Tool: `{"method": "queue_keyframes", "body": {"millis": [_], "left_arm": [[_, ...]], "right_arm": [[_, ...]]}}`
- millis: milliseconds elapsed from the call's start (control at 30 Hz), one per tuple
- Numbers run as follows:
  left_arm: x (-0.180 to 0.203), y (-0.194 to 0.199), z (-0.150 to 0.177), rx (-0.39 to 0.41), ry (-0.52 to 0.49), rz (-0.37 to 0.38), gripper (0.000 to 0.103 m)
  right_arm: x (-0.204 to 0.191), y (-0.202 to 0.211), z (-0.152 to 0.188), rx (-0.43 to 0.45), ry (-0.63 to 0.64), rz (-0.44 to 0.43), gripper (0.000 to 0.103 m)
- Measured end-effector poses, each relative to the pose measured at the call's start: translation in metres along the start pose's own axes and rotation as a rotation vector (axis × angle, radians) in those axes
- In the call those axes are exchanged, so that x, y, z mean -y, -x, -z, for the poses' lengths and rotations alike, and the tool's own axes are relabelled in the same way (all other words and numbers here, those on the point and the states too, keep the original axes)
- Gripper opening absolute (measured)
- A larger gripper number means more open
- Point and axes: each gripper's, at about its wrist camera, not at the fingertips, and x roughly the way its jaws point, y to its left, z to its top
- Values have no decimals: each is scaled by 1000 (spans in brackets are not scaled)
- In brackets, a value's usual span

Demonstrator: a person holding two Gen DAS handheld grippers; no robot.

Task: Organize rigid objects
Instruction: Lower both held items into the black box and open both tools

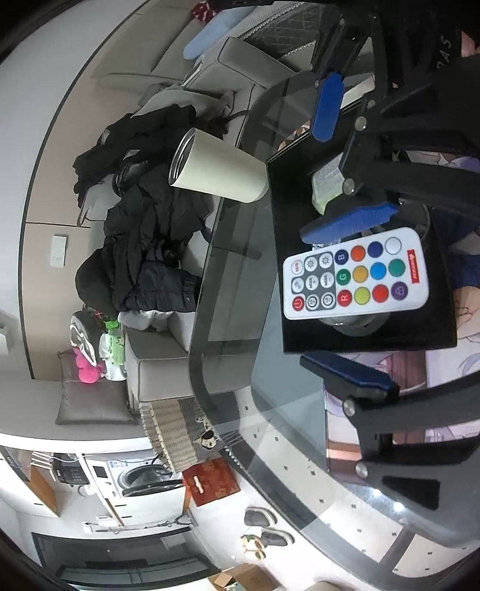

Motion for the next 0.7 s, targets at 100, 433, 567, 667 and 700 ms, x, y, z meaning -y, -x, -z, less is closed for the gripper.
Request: {"method": "queue_keyframes", "body": {"millis": [100, 433, 567, 667, 700], "left_arm": [[-1, 14, 1, 46, 10, -13, 64], [-6, 78, 4, 307, 6, -143, 87], [-5, 100, 12, 381, 1, -204, 96], [-3, 112, 20, 413, -10, -238, 98], [-1, 115, 23, 419, -13, -250, 98]], "right_arm": [[-4, 11, 0, 57, 9, 9, 65], [-34, 61, 6, 298, 131, 16, 74], [-39, 75, 14, 366, 149, 13, 78], [-43, 87, 24, 431, 167, 36, 85], [-46, 91, 29, 461, 183, 52, 87]]}}
